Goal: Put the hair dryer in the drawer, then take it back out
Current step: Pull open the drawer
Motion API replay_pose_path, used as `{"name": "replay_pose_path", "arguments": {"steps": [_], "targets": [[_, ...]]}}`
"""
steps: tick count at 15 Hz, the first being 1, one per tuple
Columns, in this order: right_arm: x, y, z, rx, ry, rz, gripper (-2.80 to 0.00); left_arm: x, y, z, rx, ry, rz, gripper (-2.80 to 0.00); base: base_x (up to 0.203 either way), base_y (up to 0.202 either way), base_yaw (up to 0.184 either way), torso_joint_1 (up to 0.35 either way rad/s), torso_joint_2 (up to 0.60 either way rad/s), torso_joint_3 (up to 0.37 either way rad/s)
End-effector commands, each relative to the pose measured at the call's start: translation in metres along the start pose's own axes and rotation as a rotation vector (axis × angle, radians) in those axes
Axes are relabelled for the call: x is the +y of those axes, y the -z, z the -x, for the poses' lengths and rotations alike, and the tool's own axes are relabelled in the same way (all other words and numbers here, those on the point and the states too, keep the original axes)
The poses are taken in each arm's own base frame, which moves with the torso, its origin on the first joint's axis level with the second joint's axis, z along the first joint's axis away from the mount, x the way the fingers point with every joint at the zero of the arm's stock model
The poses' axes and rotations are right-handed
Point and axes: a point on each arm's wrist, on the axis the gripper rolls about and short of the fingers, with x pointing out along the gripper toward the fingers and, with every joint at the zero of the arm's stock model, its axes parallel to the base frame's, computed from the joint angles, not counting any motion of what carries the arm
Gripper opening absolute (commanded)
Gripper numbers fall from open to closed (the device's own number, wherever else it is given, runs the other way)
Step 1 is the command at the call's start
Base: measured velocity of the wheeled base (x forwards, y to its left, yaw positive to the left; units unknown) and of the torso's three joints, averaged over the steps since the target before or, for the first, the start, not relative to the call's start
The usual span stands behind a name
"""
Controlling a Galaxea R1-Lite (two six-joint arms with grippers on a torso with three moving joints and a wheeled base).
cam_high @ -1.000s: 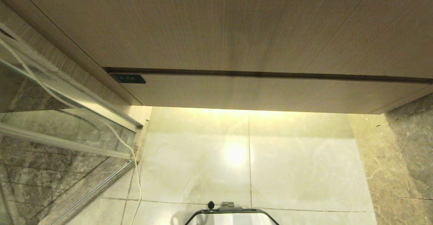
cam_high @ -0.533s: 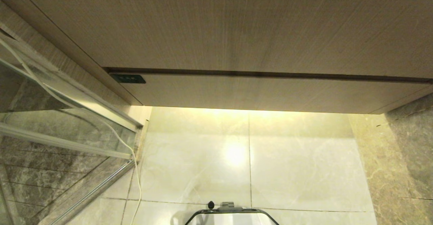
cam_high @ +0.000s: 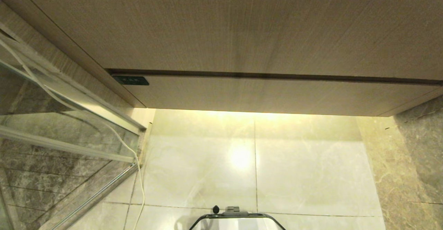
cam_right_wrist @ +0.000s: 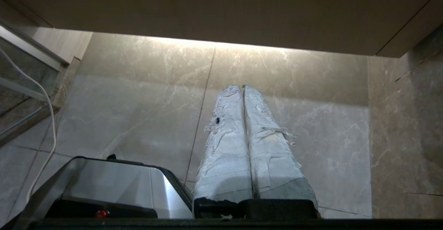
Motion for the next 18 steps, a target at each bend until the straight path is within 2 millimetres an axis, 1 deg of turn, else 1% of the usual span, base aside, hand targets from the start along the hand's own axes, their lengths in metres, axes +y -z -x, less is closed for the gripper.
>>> {"name": "replay_pose_path", "arguments": {"steps": [1,3,4,5,8,10,12,13,14,15,16,18], "targets": [[0.0,-0.031,0.031,-0.003,-0.004,-0.009,-2.8,0.0,0.0,0.0,0.002,0.0,0.0,-2.8,0.0,0.0,0.0,0.0,0.0,0.0],[0.0,-0.063,0.064,-0.04,-0.01,-0.063,-2.8,0.0,0.0,0.0,0.002,0.0,0.0,-2.8,0.0,0.0,0.0,0.0,0.0,0.0],[-0.001,-0.077,0.075,-0.063,-0.019,-0.099,-2.8,0.0,0.0,0.0,0.002,0.0,0.002,-2.8,0.0,0.0,0.0,0.0,0.0,0.0],[-0.003,-0.088,0.078,-0.05,-0.032,-0.132,-2.8,0.0,0.0,0.0,0.002,0.0,0.0,-2.8,0.0,0.0,0.0,0.0,0.0,0.0],[-0.009,-0.123,0.046,0.096,-0.061,-0.189,-2.8,0.0,0.0,0.0,0.002,0.0,0.0,-2.8,0.0,0.0,0.0,0.0,0.0,0.0],[-0.009,-0.14,0.019,0.207,-0.093,-0.236,-2.8,0.0,0.0,0.0,0.002,0.0,0.0,-2.8,0.0,0.0,0.0,0.0,0.0,0.0],[-0.007,-0.151,-0.012,0.334,-0.105,-0.228,-2.8,0.0,0.0,0.0,0.0,0.0,0.0,-2.8,0.0,0.0,0.0,0.0,0.0,0.0],[-0.005,-0.155,-0.028,0.402,-0.11,-0.184,-2.8,0.0,0.0,0.0,0.002,0.0,0.0,-2.8,0.0,0.0,0.0,0.0,0.0,0.0],[-0.003,-0.156,-0.04,0.457,-0.121,-0.123,-2.8,0.0,0.0,0.0,0.002,0.0,0.002,-2.8,0.0,0.0,0.0,0.0,0.0,0.0],[-0.002,-0.157,-0.046,0.488,-0.145,-0.047,-2.8,0.0,0.0,0.0,0.001,0.0,0.001,-2.8,0.0,0.0,0.0,0.0,0.0,0.0],[-0.002,-0.156,-0.047,0.501,-0.151,-0.006,-2.8,0.0,0.0,0.0,0.002,0.0,0.0,-2.8,0.0,0.0,0.0,0.0,0.0,0.0],[-0.003,-0.152,-0.047,0.53,-0.124,0.026,-2.8,0.0,0.0,0.0,0.002,0.0,0.0,-2.8,0.0,0.0,0.0,0.0,0.0,0.0]]}}
